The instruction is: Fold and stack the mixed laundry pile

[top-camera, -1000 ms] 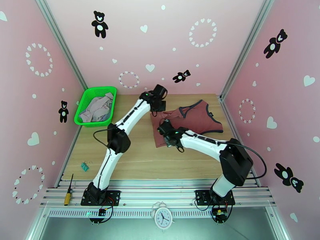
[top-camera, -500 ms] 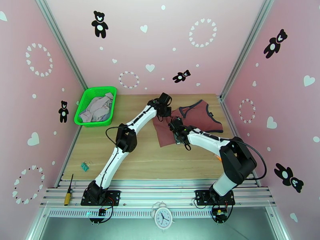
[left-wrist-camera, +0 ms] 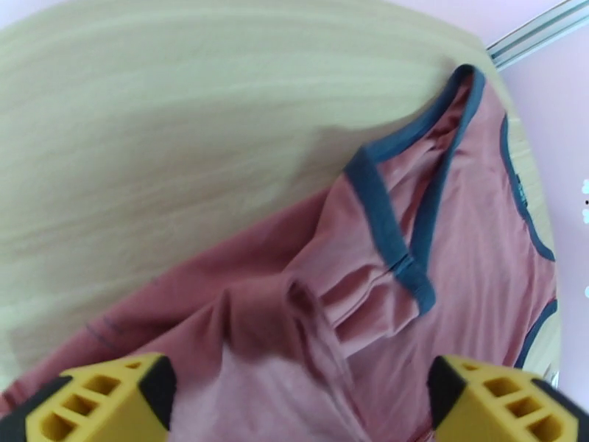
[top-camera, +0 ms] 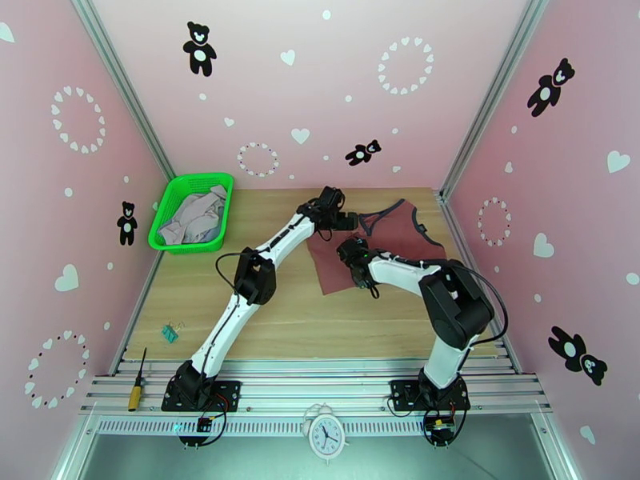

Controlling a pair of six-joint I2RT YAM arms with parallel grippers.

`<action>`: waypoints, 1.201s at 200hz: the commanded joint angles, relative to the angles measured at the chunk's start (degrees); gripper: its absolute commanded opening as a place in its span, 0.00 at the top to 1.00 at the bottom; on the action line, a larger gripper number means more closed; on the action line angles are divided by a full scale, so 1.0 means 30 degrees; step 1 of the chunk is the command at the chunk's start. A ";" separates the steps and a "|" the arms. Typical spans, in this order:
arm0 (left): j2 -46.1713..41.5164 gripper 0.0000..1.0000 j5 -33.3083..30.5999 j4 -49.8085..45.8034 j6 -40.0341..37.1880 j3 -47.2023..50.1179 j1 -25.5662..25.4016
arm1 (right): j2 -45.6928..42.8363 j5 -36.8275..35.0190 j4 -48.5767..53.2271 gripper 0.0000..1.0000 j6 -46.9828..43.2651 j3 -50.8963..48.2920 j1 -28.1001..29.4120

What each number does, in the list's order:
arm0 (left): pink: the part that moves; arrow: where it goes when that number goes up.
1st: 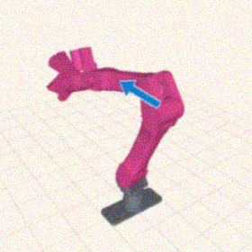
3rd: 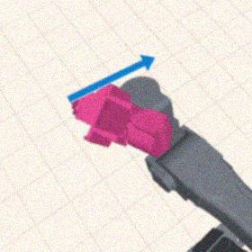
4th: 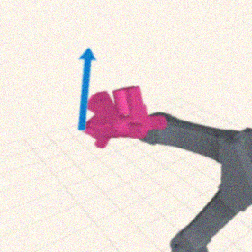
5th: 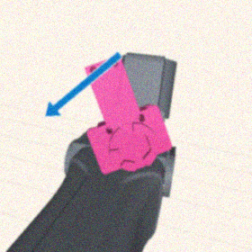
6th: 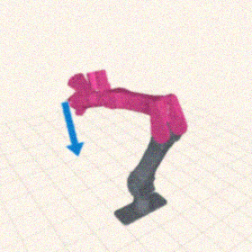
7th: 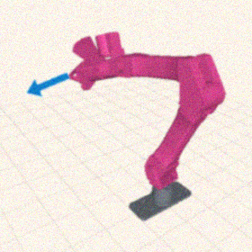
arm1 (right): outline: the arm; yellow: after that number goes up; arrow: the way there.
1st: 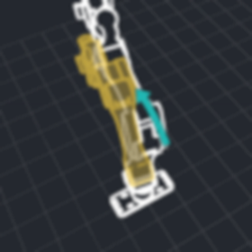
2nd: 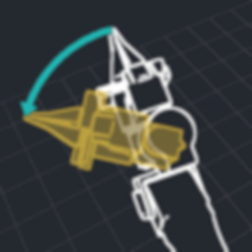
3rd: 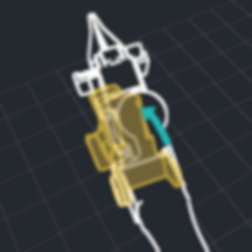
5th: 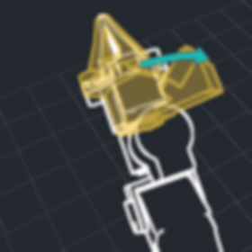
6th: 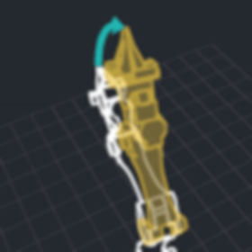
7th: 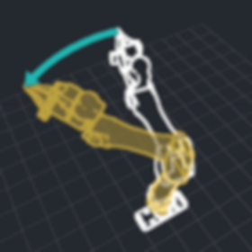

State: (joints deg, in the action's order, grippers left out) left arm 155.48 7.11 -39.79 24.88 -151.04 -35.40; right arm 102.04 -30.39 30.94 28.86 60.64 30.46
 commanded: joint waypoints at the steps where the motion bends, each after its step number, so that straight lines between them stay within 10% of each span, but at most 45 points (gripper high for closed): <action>1: -0.2494 0.02 -0.0075 0.0509 -0.0853 -0.0497 -0.0007 | -0.1515 0.0050 0.0878 0.56 -0.0230 0.0435 -0.1105; 39: -0.6074 0.12 -0.2829 -0.0866 -0.1279 0.3483 0.0004 | -0.4085 0.2009 0.1123 0.56 -0.0451 0.0108 -0.2772; 83: -0.8449 1.00 -0.4063 0.0234 -0.0331 1.0183 -0.0006 | -0.4523 0.6619 -0.0098 0.80 -0.0394 -0.0024 -0.3603; 111: -0.7352 1.00 -0.3983 0.0646 0.0576 1.1031 -0.0008 | -0.2850 0.7477 -0.0658 1.00 -0.0254 0.0494 -0.3678; 240: 0.0768 1.00 -0.4711 -0.2678 0.0385 0.0920 0.1577 | 0.0081 1.0192 -0.2743 1.00 0.3307 -0.1968 -0.2727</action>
State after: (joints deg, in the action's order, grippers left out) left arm 152.86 -8.38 -43.40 28.21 -139.79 -32.51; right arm 101.91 -7.05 21.98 33.58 58.08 19.16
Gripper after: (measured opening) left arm 0.045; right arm 0.058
